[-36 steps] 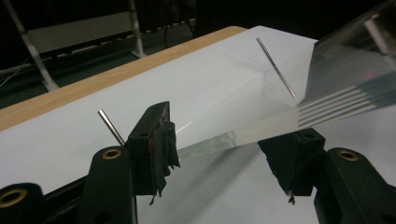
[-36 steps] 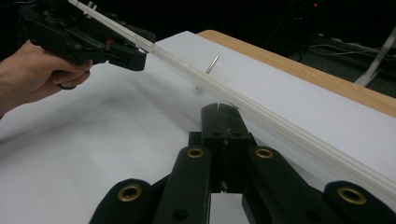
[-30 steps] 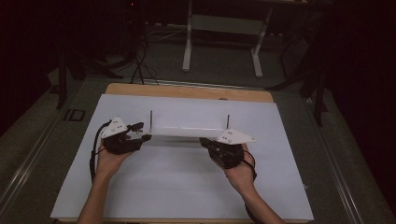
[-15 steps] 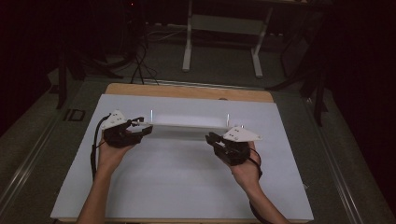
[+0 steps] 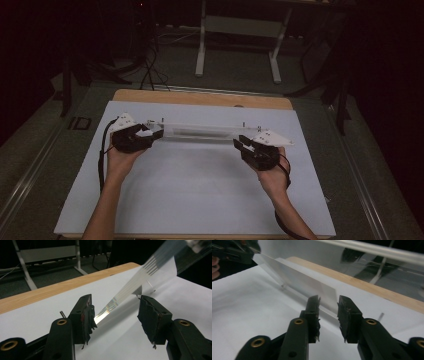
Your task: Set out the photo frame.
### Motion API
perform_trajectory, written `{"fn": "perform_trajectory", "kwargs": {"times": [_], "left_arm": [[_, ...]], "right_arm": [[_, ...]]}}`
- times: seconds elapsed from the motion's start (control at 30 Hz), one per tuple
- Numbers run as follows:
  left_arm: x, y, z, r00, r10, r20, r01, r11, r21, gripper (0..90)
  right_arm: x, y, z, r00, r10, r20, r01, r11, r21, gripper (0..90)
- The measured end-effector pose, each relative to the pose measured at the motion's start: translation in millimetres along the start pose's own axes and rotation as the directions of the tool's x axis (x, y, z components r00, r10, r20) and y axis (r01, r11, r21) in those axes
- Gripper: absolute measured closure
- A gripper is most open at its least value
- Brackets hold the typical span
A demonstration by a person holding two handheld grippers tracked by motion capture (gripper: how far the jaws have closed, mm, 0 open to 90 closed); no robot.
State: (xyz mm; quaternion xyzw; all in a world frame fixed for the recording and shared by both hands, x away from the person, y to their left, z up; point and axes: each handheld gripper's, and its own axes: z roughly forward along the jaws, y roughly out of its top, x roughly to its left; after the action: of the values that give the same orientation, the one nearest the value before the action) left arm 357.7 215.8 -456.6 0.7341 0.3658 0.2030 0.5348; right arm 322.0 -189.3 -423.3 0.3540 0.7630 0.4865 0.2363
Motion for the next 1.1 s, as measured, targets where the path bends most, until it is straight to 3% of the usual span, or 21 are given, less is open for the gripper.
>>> {"fn": "perform_trajectory", "kwargs": {"times": [0.67, 1.1], "left_arm": [[6.2, 7.2, 5.2, 0.9998, -0.018, -0.014, 0.018, 0.9998, -0.008, 47.3], [8.5, 10.8, 7.5, 0.9996, -0.018, -0.020, 0.018, 0.9998, -0.006, 48.3]], "right_arm": [[-44.2, 0.5, -6.3, 0.9958, 0.034, 0.085, -0.038, 0.998, 0.040, 59.7], [-56.4, 1.3, -1.8, 0.9878, 0.044, 0.149, -0.051, 0.998, 0.042, 56.2]]}}
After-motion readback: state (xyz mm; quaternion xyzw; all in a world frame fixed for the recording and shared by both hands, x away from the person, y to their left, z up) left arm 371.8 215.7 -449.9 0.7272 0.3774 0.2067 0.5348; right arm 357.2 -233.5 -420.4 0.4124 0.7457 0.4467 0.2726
